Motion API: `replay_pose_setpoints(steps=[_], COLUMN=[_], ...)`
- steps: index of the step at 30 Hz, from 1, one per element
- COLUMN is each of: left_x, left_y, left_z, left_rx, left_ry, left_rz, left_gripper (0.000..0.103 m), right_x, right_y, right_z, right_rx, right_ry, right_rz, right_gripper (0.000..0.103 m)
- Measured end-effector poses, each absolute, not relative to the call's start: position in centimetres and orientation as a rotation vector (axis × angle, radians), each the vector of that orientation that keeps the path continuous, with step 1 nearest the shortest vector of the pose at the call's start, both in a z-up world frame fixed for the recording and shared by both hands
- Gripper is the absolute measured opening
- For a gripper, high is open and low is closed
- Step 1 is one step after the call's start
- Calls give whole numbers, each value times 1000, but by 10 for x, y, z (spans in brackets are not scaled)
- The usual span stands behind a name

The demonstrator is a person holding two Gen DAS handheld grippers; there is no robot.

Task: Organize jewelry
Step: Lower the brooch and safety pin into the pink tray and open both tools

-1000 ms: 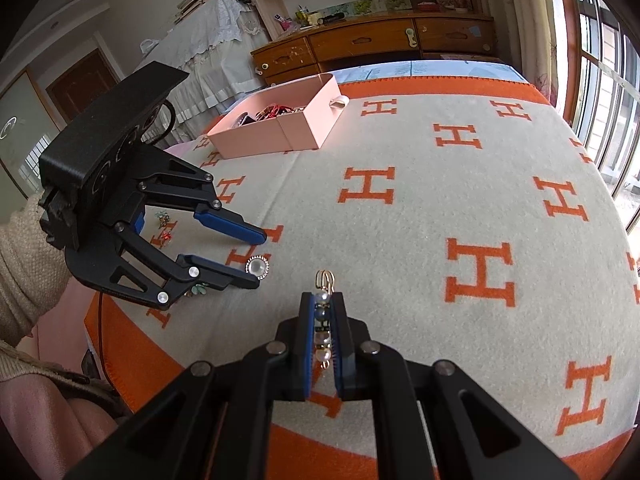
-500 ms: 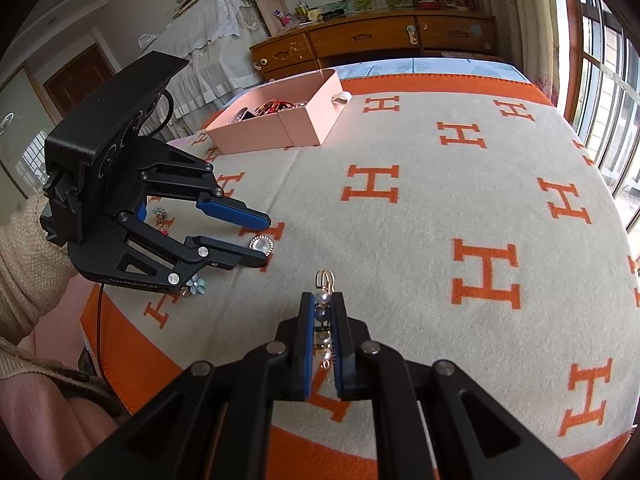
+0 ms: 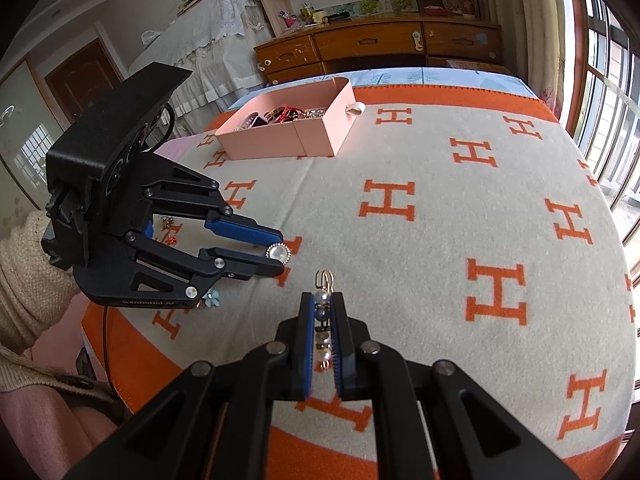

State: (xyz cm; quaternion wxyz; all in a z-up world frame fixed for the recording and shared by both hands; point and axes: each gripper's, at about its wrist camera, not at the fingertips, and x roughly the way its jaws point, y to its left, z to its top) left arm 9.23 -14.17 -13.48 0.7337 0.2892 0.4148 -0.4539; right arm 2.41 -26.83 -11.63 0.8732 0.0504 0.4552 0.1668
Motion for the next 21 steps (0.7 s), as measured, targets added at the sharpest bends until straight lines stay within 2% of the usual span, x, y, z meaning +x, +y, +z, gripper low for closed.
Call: replay_pose_setpoints(steps=[12, 21], left_x=[205, 285], left_y=[-69, -23], left_z=[-42, -52], left_rx=[344, 74], left_ry=[960, 1063], left_rz=[-483, -267], left_gripper=[17, 17], right_x=[134, 240], right_y=[-235, -193], right_z=[-25, -62], right_rx=[162, 287], right_ry=[845, 1031], right_rz=[437, 425], right_gripper=[7, 7])
